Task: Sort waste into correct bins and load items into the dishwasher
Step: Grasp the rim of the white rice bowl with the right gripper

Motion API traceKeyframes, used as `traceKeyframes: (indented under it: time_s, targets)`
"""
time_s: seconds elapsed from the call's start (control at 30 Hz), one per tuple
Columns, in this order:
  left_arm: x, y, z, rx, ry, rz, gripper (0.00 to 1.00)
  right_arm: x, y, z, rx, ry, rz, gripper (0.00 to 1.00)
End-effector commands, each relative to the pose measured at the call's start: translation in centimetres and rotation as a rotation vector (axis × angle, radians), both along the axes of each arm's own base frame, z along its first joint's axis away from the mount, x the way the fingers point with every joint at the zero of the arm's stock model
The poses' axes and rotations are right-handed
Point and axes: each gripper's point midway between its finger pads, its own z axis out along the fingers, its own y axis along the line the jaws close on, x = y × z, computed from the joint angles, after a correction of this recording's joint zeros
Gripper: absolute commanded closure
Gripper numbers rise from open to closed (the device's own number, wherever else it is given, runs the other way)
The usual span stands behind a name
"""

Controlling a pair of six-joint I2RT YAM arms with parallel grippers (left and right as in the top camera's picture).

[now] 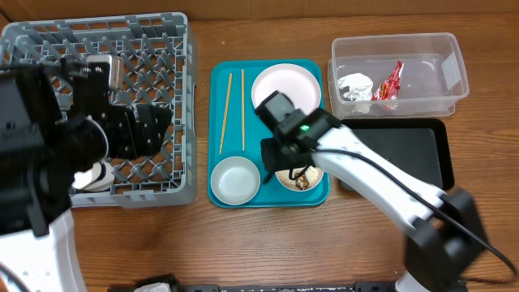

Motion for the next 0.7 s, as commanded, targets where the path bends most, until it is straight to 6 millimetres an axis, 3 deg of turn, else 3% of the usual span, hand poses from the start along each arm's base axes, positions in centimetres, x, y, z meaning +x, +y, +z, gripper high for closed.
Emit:
traceKeyframes:
  time_s: [0.0,0.1,0.17,0.27,0.4,0.57,0.67]
  targets:
    - [-1.6,-0.4,2.2,0.039,-0.102,-0.022,0.18,0.4,-0.7,-3.1,-0.077,0.034,-0.058,0.67]
    - [-3.1,-0.8,4.5,0.054,-0.211,-0.021,0.13,0.2,-0.2,-5.2,-0.08,0.076,-0.052,0.7]
    - [-4.1,-1.0,6.0,0.064,-0.283,-0.021,0.0,0.3,0.0,-6.0,-0.078,0.088,-0.05,0.77]
    - [-5.2,-1.2,7.4,0.078,-0.352,-0.02,0.0,0.4,0.1,-6.6,-0.08,0.096,-0.074,0.84]
    - [-6.1,-1.3,7.8,0.082,-0.375,-0.02,0.0,0.7,0.1,-6.6,-0.073,0.09,-0.078,0.93]
    - [-6.1,-1.4,7.7,0.08,-0.372,-0.022,0.0,0.6,-0.1,-6.9,-0.077,0.102,-0.13,0.86]
    - [-6.2,-1.4,7.6,0.079,-0.368,-0.022,0.0,0.6,-0.1,-6.9,-0.079,0.101,-0.147,0.95]
